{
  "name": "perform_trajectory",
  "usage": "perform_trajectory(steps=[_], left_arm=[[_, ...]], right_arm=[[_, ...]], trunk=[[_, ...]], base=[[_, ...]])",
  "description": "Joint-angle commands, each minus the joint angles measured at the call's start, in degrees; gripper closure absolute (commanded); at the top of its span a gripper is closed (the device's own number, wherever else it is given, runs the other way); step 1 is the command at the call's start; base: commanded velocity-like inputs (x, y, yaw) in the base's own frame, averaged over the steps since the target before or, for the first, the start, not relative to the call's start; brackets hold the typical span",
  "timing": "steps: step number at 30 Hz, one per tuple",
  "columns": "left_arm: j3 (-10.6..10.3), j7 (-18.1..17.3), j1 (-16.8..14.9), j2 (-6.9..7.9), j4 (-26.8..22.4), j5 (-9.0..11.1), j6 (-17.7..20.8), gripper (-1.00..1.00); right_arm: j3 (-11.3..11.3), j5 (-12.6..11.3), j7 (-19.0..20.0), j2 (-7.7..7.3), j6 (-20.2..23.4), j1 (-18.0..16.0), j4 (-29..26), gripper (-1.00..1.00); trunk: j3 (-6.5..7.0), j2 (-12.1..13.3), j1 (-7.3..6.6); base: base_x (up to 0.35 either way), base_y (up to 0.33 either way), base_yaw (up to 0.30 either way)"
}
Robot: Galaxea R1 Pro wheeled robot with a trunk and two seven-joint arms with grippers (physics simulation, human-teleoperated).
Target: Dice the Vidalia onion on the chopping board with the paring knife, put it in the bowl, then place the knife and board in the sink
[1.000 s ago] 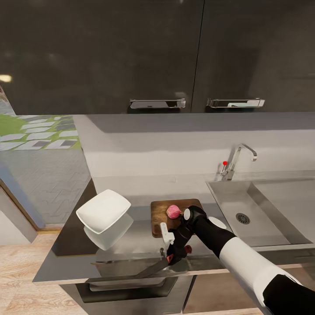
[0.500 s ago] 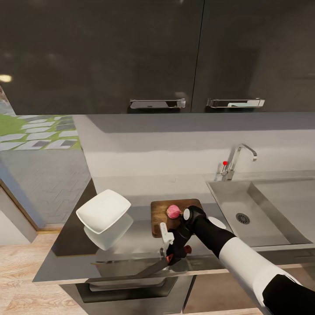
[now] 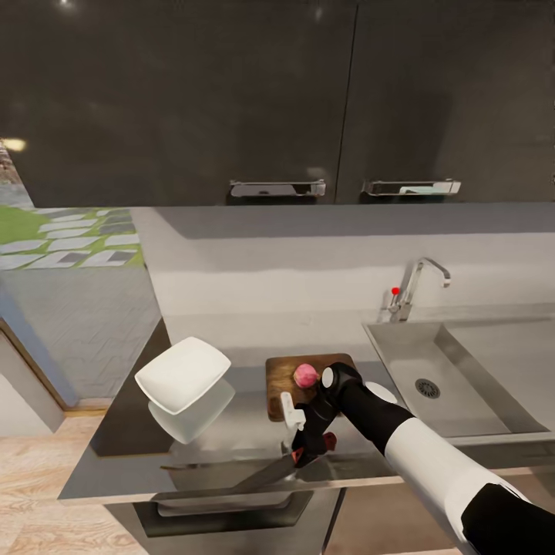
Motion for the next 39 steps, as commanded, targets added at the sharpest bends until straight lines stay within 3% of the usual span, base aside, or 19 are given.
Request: perform_trajectory(steps=[1, 13, 23, 29, 39], left_arm=[[-0.47, 0.08, -0.05, -0.01, -0.01, 0.41, 0.21, -1.0], [-0.48, 0.08, -0.06, -0.22, -0.12, 0.34, -0.57, -1.0], [-0.48, 0.08, -0.07, -0.28, -0.17, 0.33, -1.57, -1.0], [-0.48, 0.08, -0.06, -0.29, -0.17, 0.34, -2.16, -1.0], [-0.48, 0.0, -0.04, -0.28, -0.22, 0.36, -2.26, -1.0]], right_arm=[[0.03, 0.15, 0.22, 0.03, 0.69, -0.05, -0.07, 1.0], [-0.06, 0.42, 0.29, 0.21, 2.2, -0.05, -0.87, 1.0], [-0.04, 0.64, 0.6, 0.22, 10.54, -0.05, -9.45, 1.0], [-0.09, 0.73, 0.65, 0.19, 11.84, -0.05, -10.96, 1.0], [-0.23, 5.68, 0.74, 0.26, 15.24, -0.05, -15.41, 1.0]], trunk=[[-0.03, -0.12, 0.04], [1.06, -0.12, 0.04], [1.96, -0.12, 0.04], [2.5, -0.12, 0.04], [3.41, -0.12, 0.04]], base=[[0.0, 0.0, 0.0], [0.0, 0.0, 0.0], [0.0, 0.0, 0.0], [0.0, 0.0, 0.0], [0.0, 0.0, 0.0]])
